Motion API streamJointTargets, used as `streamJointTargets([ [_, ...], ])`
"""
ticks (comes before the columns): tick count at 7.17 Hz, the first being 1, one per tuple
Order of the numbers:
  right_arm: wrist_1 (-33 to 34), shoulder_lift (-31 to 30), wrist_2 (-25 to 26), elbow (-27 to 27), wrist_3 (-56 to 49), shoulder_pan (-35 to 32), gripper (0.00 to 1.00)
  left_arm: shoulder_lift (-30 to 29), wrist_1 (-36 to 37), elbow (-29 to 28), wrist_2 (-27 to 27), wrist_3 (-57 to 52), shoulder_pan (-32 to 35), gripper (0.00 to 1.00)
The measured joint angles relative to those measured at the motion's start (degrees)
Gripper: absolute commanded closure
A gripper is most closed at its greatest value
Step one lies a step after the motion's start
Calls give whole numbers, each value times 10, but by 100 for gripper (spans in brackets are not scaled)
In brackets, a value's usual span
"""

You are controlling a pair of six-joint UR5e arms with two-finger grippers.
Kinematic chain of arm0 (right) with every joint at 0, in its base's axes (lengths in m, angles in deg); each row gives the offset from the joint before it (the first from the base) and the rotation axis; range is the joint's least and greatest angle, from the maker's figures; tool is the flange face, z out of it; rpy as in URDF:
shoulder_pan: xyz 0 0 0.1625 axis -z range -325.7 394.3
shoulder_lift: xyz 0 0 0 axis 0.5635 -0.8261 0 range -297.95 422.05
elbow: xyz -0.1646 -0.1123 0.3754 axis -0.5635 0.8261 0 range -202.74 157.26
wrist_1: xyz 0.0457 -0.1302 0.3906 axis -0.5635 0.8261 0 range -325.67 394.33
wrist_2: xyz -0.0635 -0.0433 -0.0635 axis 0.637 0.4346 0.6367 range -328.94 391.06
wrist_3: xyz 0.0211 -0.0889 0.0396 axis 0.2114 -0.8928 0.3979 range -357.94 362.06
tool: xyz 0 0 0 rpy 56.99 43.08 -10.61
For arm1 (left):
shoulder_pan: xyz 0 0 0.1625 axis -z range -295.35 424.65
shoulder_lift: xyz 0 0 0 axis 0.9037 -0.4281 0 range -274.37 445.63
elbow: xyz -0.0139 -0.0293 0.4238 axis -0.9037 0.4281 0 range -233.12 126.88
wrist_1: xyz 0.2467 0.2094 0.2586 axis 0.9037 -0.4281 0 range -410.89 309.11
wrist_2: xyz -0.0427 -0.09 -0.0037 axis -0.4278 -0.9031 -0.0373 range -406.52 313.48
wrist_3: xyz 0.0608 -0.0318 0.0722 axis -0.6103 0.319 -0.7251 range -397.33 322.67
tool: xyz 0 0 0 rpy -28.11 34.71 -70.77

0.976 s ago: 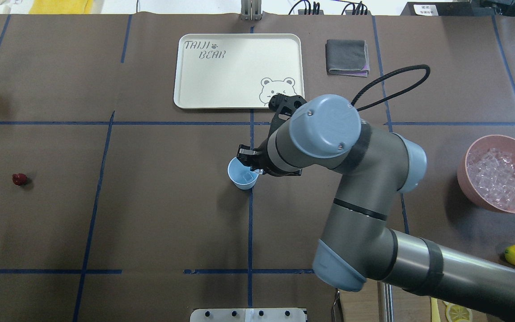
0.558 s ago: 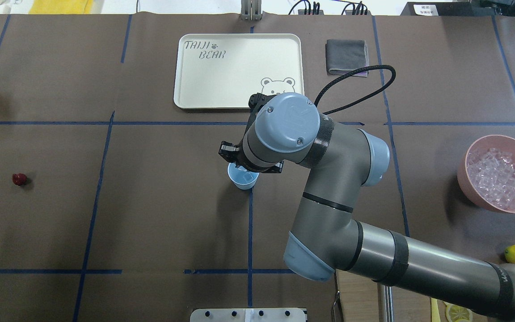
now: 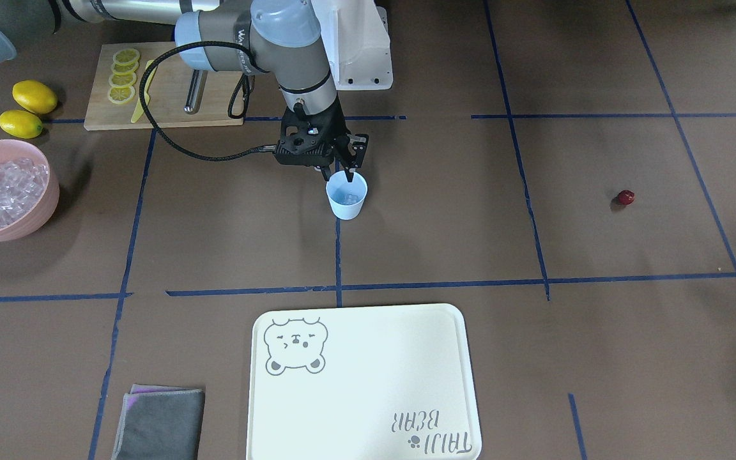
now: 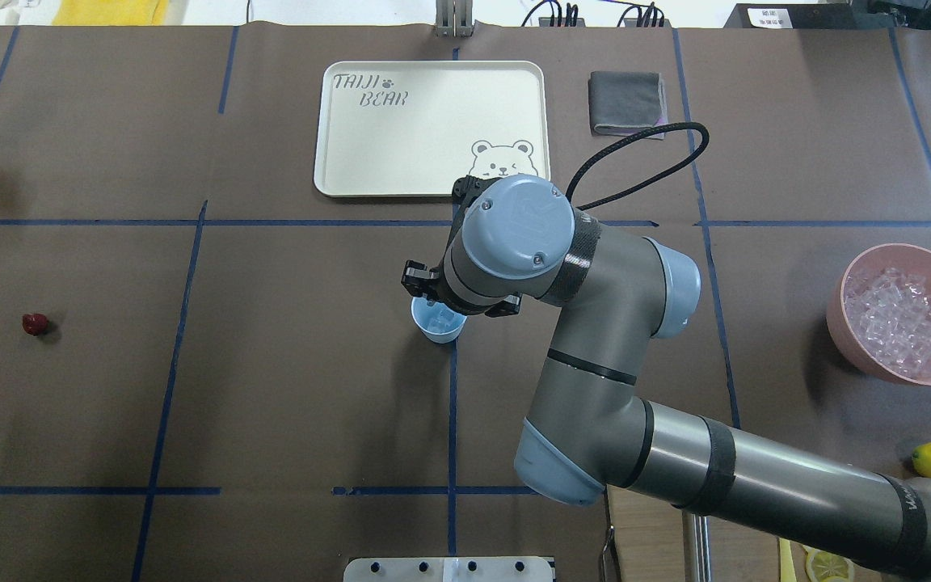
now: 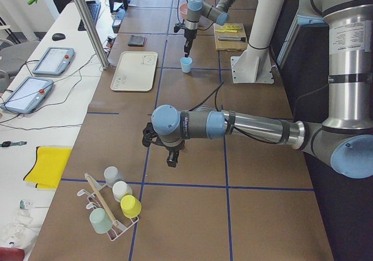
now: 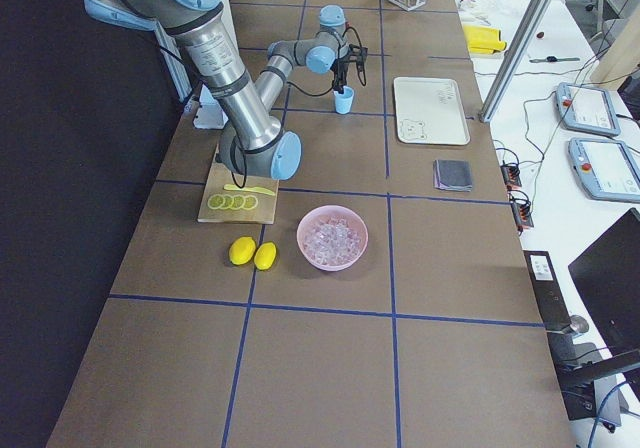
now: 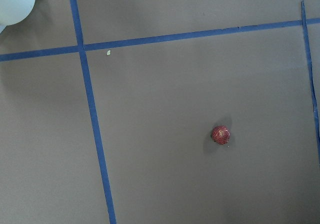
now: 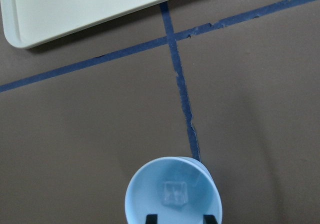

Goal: Put ice and strawberries in cup
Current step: 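Open the right gripper to release the ice cube into the cup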

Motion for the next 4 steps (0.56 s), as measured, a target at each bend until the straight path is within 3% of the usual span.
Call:
streamJointTargets([
  [2,2,-21,-5,-32,-4,-15,34,7,1,6,1,1,0,0],
  [3,4,-67,-15,-82,-16,-32,2,9,1,6,1,1,0,0],
  [4,7,-128,-41,-137,-53,-61,4,10,1,6,1,1,0,0],
])
